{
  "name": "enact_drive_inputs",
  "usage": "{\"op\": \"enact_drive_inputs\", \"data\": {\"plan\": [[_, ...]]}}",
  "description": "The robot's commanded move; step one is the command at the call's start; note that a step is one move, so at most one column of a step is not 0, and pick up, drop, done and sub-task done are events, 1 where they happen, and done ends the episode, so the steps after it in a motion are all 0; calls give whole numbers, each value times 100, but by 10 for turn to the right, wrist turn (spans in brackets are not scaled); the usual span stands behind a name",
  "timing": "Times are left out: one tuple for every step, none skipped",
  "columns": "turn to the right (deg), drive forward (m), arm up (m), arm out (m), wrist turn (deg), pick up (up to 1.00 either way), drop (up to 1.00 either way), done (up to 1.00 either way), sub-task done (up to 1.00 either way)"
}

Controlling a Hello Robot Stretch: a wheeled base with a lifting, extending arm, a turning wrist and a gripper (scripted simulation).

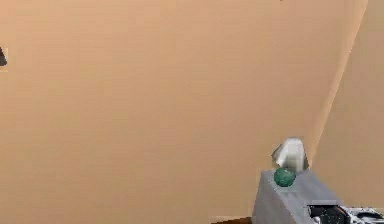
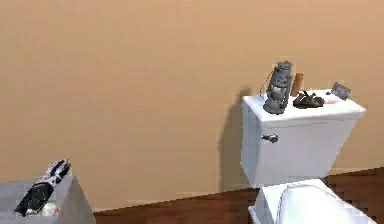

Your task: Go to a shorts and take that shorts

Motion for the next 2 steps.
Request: {"op": "enact_drive_inputs", "data": {"plan": [[450, 0, 0, 0, 0, 0, 0, 0, 0], [270, 0, 0, 0, 0, 0, 0, 0, 0]]}}
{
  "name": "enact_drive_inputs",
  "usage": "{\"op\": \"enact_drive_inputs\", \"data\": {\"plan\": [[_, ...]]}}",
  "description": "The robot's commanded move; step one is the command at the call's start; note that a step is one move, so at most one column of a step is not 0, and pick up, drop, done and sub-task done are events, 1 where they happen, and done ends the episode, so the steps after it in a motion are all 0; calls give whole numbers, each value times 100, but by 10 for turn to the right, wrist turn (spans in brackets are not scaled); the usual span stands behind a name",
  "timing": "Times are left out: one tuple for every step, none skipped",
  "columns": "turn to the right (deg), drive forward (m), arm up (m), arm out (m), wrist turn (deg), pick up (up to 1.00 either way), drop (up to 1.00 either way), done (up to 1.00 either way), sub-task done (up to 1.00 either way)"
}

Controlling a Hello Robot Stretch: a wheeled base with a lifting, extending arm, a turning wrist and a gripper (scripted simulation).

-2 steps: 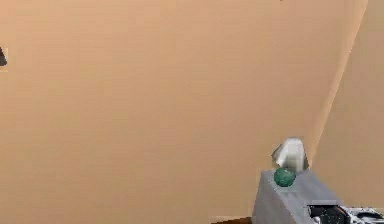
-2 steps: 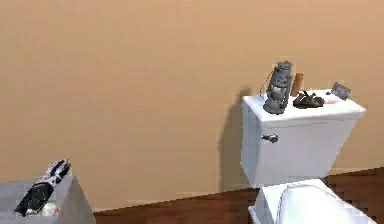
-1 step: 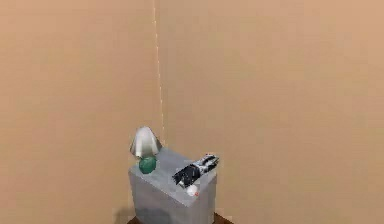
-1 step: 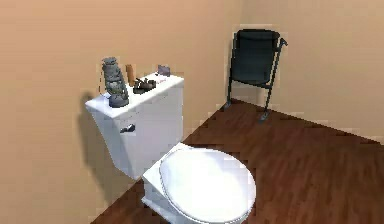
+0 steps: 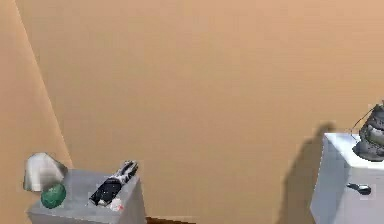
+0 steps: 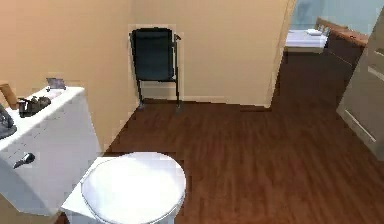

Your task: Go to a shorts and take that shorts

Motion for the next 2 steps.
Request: {"op": "enact_drive_inputs", "data": {"plan": [[0, 45, 0, 0, 0, 0, 0, 0, 0], [-450, 0, 0, 0, 0, 0, 0, 0, 0]]}}
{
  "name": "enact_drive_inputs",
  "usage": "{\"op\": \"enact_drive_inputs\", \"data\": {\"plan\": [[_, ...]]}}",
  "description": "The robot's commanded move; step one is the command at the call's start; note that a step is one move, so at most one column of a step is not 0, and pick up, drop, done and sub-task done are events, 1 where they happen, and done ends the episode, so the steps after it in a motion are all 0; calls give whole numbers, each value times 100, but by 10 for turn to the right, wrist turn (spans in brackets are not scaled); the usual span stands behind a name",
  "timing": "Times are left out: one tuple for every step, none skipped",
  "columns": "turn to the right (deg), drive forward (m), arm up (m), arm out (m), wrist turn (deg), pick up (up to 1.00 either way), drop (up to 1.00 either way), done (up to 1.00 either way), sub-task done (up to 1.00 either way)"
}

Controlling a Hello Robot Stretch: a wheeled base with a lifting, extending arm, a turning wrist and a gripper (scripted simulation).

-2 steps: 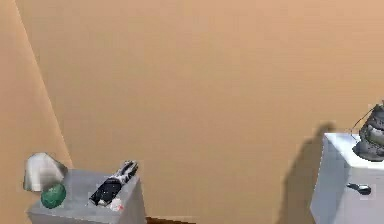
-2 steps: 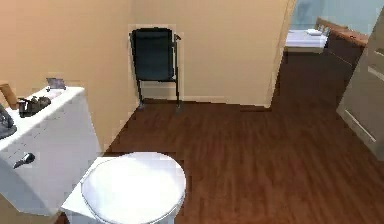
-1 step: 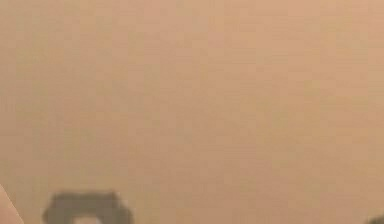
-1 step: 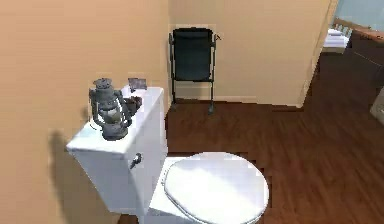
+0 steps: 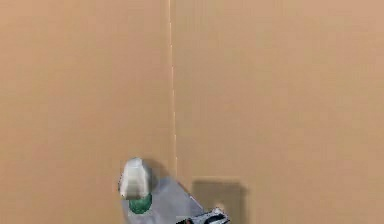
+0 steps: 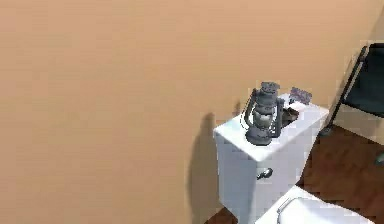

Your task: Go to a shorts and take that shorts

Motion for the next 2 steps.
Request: {"op": "enact_drive_inputs", "data": {"plan": [[-450, 0, 0, 0, 0, 0, 0, 0, 0], [-450, 0, 0, 0, 0, 0, 0, 0, 0]]}}
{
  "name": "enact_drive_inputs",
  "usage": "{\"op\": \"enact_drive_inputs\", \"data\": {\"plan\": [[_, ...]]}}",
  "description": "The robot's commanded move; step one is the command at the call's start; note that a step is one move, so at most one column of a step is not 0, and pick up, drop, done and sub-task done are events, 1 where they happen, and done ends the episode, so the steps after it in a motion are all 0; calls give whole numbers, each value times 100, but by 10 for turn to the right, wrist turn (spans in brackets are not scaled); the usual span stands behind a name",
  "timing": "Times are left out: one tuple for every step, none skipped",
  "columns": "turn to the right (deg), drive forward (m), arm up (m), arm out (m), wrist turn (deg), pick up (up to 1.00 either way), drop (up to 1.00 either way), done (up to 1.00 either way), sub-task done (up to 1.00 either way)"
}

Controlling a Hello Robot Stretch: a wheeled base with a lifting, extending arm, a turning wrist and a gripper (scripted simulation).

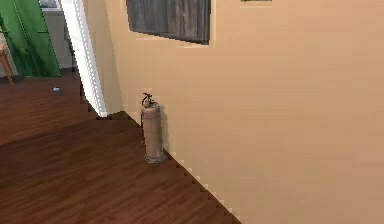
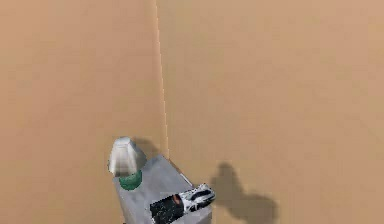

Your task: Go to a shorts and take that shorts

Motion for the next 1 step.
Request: {"op": "enact_drive_inputs", "data": {"plan": [[-120, 0, 0, 0, 0, 0, 0, 0, 0]]}}
